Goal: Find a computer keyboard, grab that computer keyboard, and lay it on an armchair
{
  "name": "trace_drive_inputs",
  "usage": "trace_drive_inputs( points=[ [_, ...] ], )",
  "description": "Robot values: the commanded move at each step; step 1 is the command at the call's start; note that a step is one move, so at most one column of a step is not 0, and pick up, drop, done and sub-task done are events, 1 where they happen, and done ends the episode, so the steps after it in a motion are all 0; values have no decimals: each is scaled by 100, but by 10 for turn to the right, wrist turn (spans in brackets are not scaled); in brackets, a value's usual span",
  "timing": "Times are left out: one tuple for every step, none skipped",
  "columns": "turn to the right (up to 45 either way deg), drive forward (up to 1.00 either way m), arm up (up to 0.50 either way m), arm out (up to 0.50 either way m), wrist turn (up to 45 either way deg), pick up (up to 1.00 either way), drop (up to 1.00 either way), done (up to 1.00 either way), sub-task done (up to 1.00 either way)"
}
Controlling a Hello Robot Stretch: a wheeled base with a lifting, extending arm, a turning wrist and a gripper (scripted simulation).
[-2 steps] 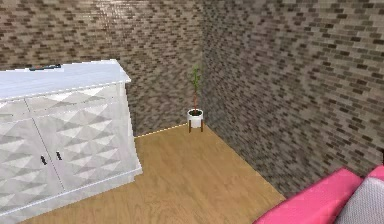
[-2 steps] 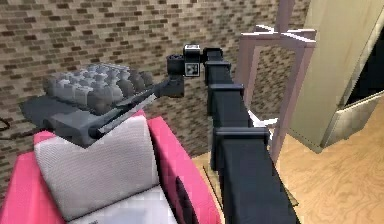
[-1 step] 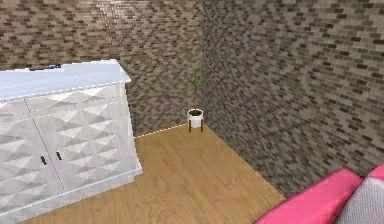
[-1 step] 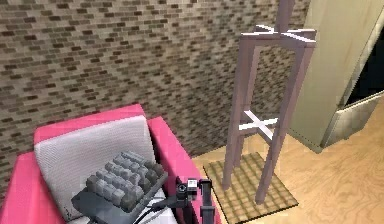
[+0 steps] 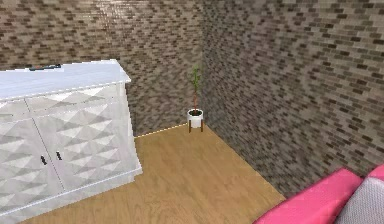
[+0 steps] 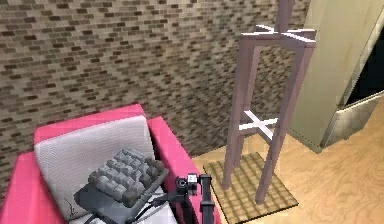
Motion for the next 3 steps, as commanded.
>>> trace_drive_inputs(
  points=[
    [0,0,-32,0,0,0,0,0,0],
    [0,0,0,0,0,0,100,0,0],
    [0,0,10,0,0,0,0,0,0]
  ],
)
